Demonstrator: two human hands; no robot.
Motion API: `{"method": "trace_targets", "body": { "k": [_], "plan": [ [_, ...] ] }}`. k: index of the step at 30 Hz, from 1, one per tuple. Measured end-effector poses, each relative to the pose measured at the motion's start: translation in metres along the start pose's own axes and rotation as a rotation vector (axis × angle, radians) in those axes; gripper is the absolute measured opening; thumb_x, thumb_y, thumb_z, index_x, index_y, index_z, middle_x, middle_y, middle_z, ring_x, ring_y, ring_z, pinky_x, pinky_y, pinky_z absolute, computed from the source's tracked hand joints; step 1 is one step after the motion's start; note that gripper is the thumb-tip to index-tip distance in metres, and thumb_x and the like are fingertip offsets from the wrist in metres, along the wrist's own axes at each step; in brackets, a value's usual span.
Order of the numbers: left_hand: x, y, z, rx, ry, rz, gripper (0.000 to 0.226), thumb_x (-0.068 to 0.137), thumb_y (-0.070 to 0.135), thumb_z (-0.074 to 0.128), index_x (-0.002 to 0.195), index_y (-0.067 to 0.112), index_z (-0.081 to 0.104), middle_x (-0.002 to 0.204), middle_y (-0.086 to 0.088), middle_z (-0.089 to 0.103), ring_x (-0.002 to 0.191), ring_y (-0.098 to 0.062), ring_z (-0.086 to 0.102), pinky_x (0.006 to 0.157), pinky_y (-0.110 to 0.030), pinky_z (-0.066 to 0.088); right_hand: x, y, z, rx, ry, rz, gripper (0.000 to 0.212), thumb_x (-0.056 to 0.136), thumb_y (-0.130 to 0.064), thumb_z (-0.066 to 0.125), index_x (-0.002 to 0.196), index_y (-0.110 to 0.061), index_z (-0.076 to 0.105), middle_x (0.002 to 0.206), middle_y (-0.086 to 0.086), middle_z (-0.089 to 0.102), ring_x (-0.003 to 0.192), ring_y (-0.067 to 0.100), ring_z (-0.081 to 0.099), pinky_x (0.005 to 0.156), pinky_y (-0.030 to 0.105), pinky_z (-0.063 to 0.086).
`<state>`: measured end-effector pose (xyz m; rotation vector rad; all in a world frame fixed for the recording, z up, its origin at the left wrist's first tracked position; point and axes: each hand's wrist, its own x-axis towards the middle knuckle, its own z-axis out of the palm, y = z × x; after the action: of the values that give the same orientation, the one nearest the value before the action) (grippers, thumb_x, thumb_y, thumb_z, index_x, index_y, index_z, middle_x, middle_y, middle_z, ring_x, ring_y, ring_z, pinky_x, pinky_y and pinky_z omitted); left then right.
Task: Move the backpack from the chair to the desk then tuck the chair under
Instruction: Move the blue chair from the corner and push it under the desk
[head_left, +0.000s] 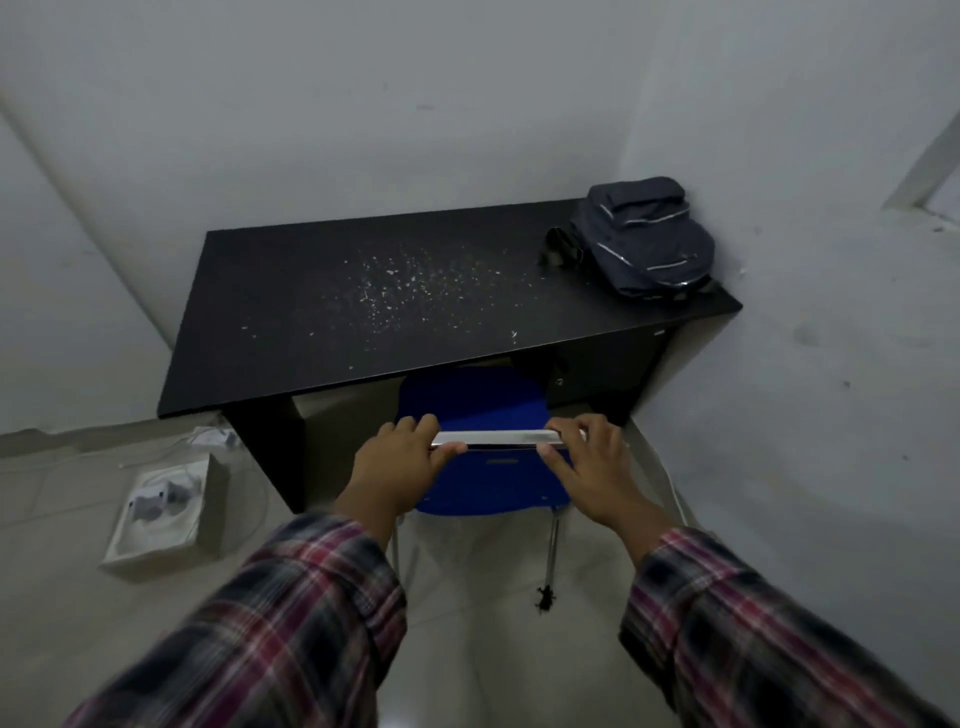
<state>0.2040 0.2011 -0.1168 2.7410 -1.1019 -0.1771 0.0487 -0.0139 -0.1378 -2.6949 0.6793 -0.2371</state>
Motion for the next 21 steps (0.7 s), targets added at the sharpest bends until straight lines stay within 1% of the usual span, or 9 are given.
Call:
{"method": "trace_targets", "body": {
  "k": [2,4,5,8,13,15,17,19,21],
  "plan": [
    [0.006,0.024,0.004,0.003,0.002,-0.052,0.054,0.09,0.067,0.022,0.108,0.021,0.044,0.106,-0.007,0.058,0.094,-0.027,0.055,0.069,-0.036,0.047,0.014,0.023,-0.01,-0.009,-0.024,-0.045,0.038,0.093,-0.054,0.038,0.126,-0.035,0.045,0.123,0.002,0.034,0.114,0.023,0.032,0.101,0.041,0.035],
    [0.012,0.045,0.005,0.02,0.006,-0.1,0.055,0.09,0.067,0.02,0.107,0.02,0.043,0.103,-0.008,0.058,0.091,-0.027,0.056,0.065,-0.035,0.045,0.027,0.042,-0.019,-0.037,-0.048,-0.082,0.038,0.094,-0.054,0.038,0.127,-0.036,0.044,0.125,0.002,0.034,0.114,0.024,0.034,0.1,0.039,0.035],
    [0.014,0.054,0.006,0.03,0.004,-0.123,0.055,0.09,0.067,0.02,0.108,0.02,0.043,0.102,-0.009,0.058,0.09,-0.027,0.056,0.064,-0.035,0.044,0.033,0.05,-0.022,-0.046,-0.06,-0.101,0.039,0.094,-0.054,0.038,0.128,-0.035,0.044,0.125,0.003,0.034,0.115,0.025,0.034,0.1,0.038,0.036],
    [0.014,0.072,0.009,0.047,0.002,-0.184,0.056,0.091,0.066,0.019,0.11,0.019,0.042,0.102,-0.009,0.059,0.089,-0.028,0.057,0.066,-0.037,0.049,0.048,0.066,-0.028,-0.033,-0.091,-0.164,0.041,0.094,-0.052,0.04,0.13,-0.032,0.045,0.125,0.005,0.035,0.116,0.026,0.035,0.101,0.04,0.037],
    [0.011,0.086,0.016,0.04,0.043,-0.281,0.054,0.092,0.064,0.018,0.112,0.019,0.042,0.107,-0.009,0.059,0.092,-0.029,0.059,0.065,-0.036,0.046,0.069,0.072,-0.032,-0.016,-0.158,-0.261,0.042,0.093,-0.056,0.037,0.129,-0.035,0.042,0.122,0.002,0.034,0.114,0.023,0.034,0.096,0.038,0.037],
    [0.013,0.086,0.017,0.031,0.067,-0.325,0.054,0.092,0.064,0.018,0.11,0.02,0.043,0.105,-0.009,0.06,0.092,-0.028,0.059,0.064,-0.036,0.044,0.075,0.07,-0.032,0.011,-0.172,-0.272,0.041,0.092,-0.057,0.037,0.127,-0.038,0.043,0.121,0.0,0.033,0.114,0.022,0.033,0.096,0.039,0.036],
    [0.018,0.09,0.018,0.014,0.105,-0.377,0.055,0.092,0.064,0.017,0.107,0.019,0.044,0.103,-0.009,0.061,0.09,-0.029,0.059,0.065,-0.035,0.042,0.079,0.065,-0.031,0.055,-0.147,-0.26,0.041,0.09,-0.061,0.038,0.124,-0.038,0.046,0.119,0.0,0.035,0.114,0.021,0.034,0.097,0.039,0.036],
    [0.027,0.095,0.019,0.0,0.149,-0.413,0.057,0.092,0.064,0.018,0.107,0.017,0.047,0.105,-0.011,0.061,0.094,-0.031,0.058,0.071,-0.038,0.042,0.081,0.059,-0.028,0.105,-0.054,-0.228,0.046,0.086,-0.066,0.037,0.118,-0.037,0.052,0.119,-0.001,0.039,0.115,0.021,0.036,0.097,0.039,0.037],
    [0.036,0.095,0.021,-0.023,0.193,-0.404,0.057,0.093,0.061,0.021,0.109,0.015,0.05,0.116,-0.013,0.059,0.11,-0.033,0.053,0.086,-0.042,0.043,0.084,0.055,-0.026,0.144,0.005,-0.197,0.055,0.082,-0.073,0.034,0.116,-0.036,0.056,0.128,0.0,0.041,0.121,0.023,0.036,0.102,0.043,0.035]
  ]
}}
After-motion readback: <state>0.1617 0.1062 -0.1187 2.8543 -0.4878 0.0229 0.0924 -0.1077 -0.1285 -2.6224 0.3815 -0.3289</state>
